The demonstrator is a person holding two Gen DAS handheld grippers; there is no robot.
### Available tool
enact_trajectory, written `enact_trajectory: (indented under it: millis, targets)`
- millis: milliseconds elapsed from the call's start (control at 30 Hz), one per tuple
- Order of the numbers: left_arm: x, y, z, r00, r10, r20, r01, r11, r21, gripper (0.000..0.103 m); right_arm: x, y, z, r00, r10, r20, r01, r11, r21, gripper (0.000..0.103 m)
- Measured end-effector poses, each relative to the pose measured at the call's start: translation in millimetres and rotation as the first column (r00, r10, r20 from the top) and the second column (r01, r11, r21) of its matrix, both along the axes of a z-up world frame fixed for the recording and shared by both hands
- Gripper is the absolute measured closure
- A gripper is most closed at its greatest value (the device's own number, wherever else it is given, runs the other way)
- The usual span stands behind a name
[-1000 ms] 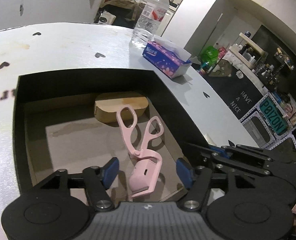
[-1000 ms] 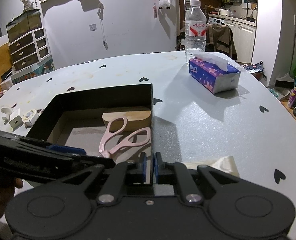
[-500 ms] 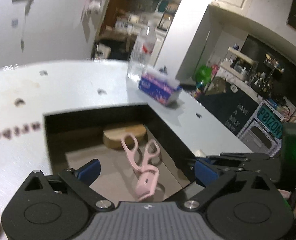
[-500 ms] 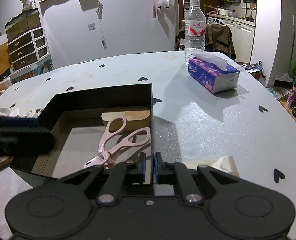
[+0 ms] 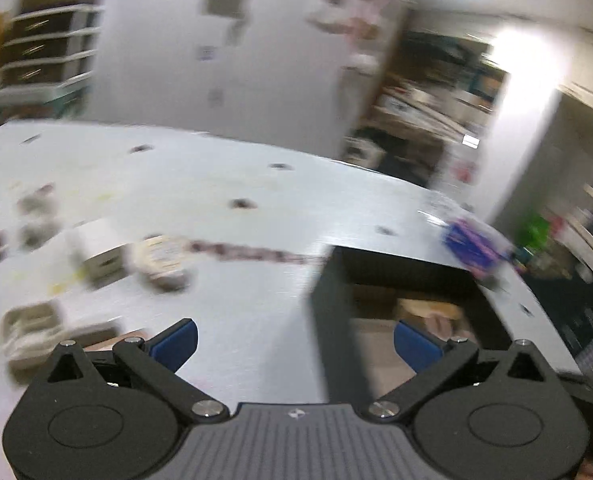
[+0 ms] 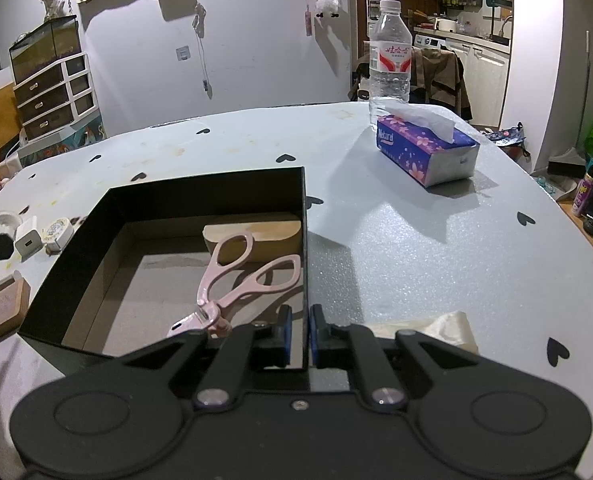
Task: Organize rigid objects
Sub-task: 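Grasp the brown square pad with the clear hook using the left tool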
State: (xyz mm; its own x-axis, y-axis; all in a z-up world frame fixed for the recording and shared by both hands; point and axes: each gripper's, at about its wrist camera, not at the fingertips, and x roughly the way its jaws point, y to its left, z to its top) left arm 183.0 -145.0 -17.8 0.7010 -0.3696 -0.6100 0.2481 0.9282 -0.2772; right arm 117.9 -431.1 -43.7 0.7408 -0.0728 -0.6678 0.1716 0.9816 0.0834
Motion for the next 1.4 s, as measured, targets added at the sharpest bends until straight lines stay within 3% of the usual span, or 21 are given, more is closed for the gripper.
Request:
enact_trajectory:
  millis: [100, 233, 400, 600, 767, 1133, 1233, 1400]
  targets:
    - [2.9, 18.4, -7.5, 0.989, 0.144, -0.023, -0.143, 0.989, 0.023, 0.000, 0.2, 1.6, -0.2, 1.000, 0.002, 0.001, -0.002, 1.000, -0.004, 0.092]
    - [7.2, 31.2, -20.1, 0.956, 0.292, -0.023, -0.288, 0.952, 0.104, 0.000, 0.1, 1.9, -0.1, 1.000, 0.003, 0.002, -0.003, 1.000, -0.001, 0.092]
    - [8.5, 38.0, -41.2, 0.928, 0.369, -0.049, -0.356, 0.918, 0.176, 0.000, -0.2, 1.9, 0.1, 1.000, 0.003, 0.003, -0.003, 1.000, 0.003, 0.092]
    - [6.1, 38.1, -51.8, 0.923, 0.385, -0.017, -0.366, 0.888, 0.280, 0.000, -0.3, 1.7, 0.1, 1.000, 0.003, 0.002, -0.003, 1.000, 0.002, 0.091]
    - [-1.5, 47.2, -54.8, 0.934, 0.357, 0.006, -0.342, 0.891, 0.298, 0.000, -0.2, 1.4, 0.0, 1.000, 0.006, 0.001, -0.006, 1.000, 0.000, 0.091]
    - [2.9, 55.4, -56.3, 0.932, 0.358, -0.058, -0.335, 0.911, 0.240, 0.000, 0.6, 2.2, 0.2, 1.000, 0.006, -0.003, -0.006, 1.000, -0.004, 0.091]
    - [7.2, 51.4, -57.8, 0.929, 0.367, -0.056, -0.346, 0.911, 0.224, 0.005, 0.5, 2.3, 0.2, 1.000, 0.007, -0.003, -0.007, 1.000, -0.006, 0.091]
    - [5.8, 48.2, -55.6, 0.929, 0.369, -0.030, -0.352, 0.906, 0.235, 0.027, 0.6, 2.4, 0.3, 1.000, 0.007, -0.003, -0.007, 1.000, -0.009, 0.091]
